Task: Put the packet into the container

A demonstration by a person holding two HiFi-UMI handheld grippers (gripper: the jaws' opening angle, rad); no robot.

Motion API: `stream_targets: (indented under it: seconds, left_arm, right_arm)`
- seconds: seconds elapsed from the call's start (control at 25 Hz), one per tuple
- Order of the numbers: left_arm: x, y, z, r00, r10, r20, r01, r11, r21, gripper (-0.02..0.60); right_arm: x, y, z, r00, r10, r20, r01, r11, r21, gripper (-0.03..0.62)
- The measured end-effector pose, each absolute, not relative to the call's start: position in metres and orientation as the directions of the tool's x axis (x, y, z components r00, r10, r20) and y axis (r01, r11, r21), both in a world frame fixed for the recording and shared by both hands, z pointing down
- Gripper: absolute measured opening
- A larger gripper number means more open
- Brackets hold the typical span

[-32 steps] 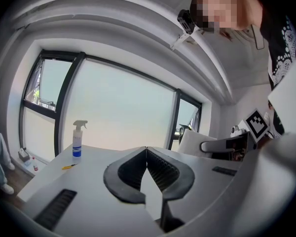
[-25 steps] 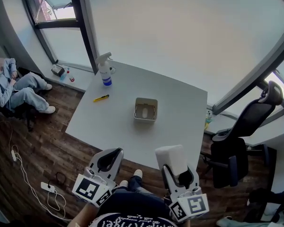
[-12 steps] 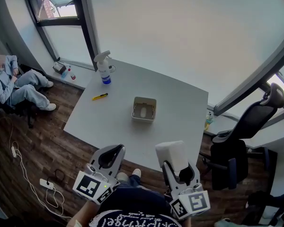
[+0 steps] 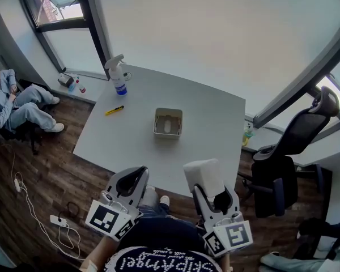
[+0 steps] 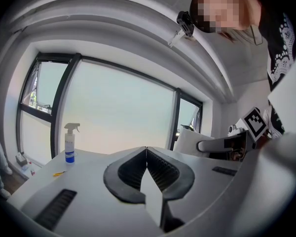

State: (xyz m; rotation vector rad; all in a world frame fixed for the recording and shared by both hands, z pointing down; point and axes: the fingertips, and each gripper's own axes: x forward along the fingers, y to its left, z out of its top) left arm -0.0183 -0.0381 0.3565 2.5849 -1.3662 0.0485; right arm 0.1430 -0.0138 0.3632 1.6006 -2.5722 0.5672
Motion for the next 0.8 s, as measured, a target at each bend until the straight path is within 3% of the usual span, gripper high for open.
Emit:
stream_targets:
  seconds: [0.32,0.8]
  left_arm:
    - [-0.029,-0.053,0.359,0.586,-0.801,0.123,-0.806,-0.561,0.187,0.008]
    - [-0.051,-0.101,0.352,0.638,-0.762,0.112,-0.765,-0.611,0.206,0.008]
  right_arm:
    - [0.131,-0.032,0.364,-0.356,-0.903,0.241,-0.934,0.349,-0.072,0.271]
    - [0.093,-0.069,0.368,-0.328,-0.898,0.294,-0.944,0.324,-0.065,0.270]
